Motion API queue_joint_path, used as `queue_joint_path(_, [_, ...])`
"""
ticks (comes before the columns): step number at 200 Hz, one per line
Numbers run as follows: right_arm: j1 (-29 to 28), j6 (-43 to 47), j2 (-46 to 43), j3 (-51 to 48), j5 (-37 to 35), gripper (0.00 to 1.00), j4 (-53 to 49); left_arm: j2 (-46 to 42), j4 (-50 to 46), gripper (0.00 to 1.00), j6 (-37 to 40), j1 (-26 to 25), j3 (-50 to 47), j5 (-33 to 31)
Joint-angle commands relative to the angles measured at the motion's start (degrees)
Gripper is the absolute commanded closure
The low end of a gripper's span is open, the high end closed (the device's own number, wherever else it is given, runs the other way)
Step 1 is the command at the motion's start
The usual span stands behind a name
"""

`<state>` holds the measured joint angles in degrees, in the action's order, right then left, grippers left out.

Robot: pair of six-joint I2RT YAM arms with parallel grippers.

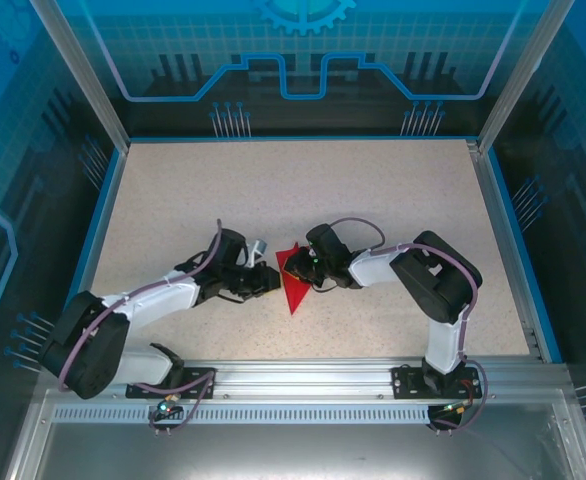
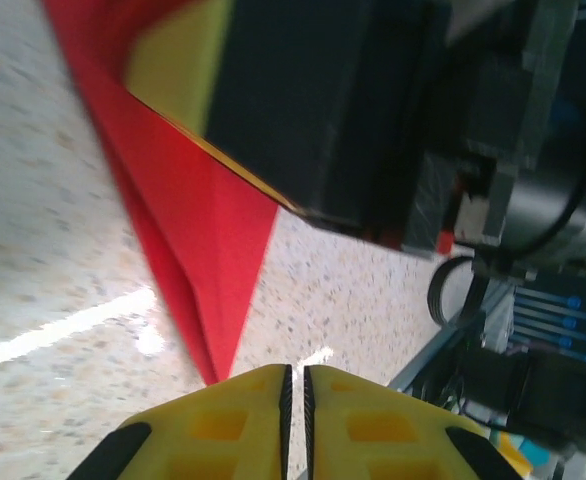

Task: Fold a paper plane with a square sheet of paper (pick it up from the middle)
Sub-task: Fourth fold the wing at the center of the table.

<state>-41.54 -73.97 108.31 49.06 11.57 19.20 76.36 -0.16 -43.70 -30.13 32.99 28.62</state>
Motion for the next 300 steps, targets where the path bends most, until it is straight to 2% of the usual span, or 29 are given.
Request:
queue_joint_path(1, [-0.35, -1.43, 2.12, -2.45, 1.35, 0.84, -4.24, 2.80, 3.77, 0.85, -2.20, -2.68, 1.54, -2.47])
queue_joint_path(24, [-0.03, -1.44, 2.41, -3.26, 1.98, 0.84, -4.03, 6.20, 8.08, 0.85, -4.10, -4.54, 2.52, -3.69])
queue_joint_path(56, [0.46, -1.42, 3.05, -3.69, 2.57, 0.84, -2.31, 9.88, 7.46, 0.87, -4.31, -6.91, 4.79, -8.21])
queue_joint_path(88, [0.87, -1.28, 3.44, -3.87, 3.15, 0.84, -1.76, 11.59, 5.80, 0.88, -4.30, -7.21, 3.88, -13.15])
queue_joint_path(126, [1.14, -0.90, 3.62, -3.55, 3.46, 0.84, -1.77, 14.18, 6.44, 0.89, -3.89, -7.49, 2.34, -14.21])
queue_joint_path(167, [1.71, 1.11, 2.20, -3.32, 3.56, 0.83, -2.84, 15.23, 3.34, 0.92, -4.19, -7.87, 0.66, -18.16])
queue_joint_path(248, [6.00, 17.39, -6.62, 0.98, 8.08, 0.81, -11.90, 16.19, 3.67, 0.94, -4.45, -8.45, -1.57, -18.96])
queue_joint_path(300, [6.26, 24.90, -6.46, 4.47, 15.03, 0.92, -16.77, 16.90, 4.20, 0.95, -4.38, -8.64, -1.11, -18.75])
